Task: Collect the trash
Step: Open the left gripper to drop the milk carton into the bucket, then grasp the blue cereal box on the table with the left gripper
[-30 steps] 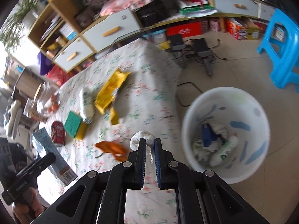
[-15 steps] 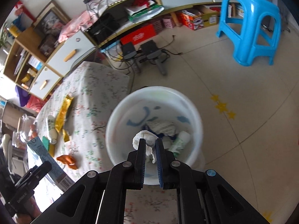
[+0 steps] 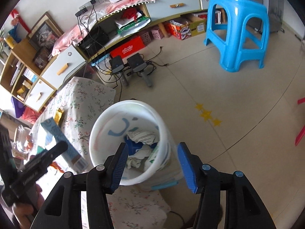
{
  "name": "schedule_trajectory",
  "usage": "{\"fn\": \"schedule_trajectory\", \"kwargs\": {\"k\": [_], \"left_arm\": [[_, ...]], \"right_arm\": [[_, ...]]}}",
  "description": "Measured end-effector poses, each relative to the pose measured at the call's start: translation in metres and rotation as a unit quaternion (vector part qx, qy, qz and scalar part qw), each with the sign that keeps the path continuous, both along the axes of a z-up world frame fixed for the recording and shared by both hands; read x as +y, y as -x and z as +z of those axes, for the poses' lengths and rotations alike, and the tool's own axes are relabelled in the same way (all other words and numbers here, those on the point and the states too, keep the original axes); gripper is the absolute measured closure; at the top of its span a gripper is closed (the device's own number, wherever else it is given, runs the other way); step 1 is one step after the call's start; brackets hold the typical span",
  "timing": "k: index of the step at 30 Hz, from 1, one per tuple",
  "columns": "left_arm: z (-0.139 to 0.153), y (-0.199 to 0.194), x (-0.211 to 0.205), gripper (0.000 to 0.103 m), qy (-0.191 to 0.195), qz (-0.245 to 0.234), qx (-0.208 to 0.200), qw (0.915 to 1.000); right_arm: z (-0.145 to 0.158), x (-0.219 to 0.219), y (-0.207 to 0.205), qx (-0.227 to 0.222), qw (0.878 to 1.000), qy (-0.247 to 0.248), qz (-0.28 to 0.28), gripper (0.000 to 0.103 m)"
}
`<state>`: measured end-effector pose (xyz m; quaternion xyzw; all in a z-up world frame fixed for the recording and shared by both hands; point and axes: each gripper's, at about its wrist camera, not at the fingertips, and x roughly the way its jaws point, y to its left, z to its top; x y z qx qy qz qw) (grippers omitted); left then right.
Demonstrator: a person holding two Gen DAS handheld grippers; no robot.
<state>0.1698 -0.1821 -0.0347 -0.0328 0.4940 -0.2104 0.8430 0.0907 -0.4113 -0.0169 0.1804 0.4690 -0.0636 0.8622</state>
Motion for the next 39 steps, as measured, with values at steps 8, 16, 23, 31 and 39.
{"fn": "schedule_trajectory", "kwargs": {"k": [8,16,23,31,39], "left_arm": [[0.006,-0.007,-0.012,0.011,0.000,-0.013,-0.033,0.9994],[0.014,0.003,0.009,0.003,-0.042,0.013,-0.048,0.9979],[0.023,0.012,0.046,0.001,-0.058,0.029,-0.055,0.9964],[0.032,0.033,0.110,0.001,-0.069,0.059,-0.064,0.9938],[0.018,0.057,0.180,0.001,-0.111,0.088,-0.035,0.9892]], "right_arm": [[0.002,-0.010,0.006,-0.004,1.000,0.001,-0.005,0.045],[0.009,0.003,0.005,-0.012,1.000,0.006,0.009,0.038],[0.015,0.025,0.004,-0.018,0.999,0.021,0.028,0.032],[0.016,0.063,-0.001,-0.019,0.997,0.042,0.061,0.027],[0.016,0.106,-0.005,-0.018,0.993,0.058,0.097,0.025]]}}
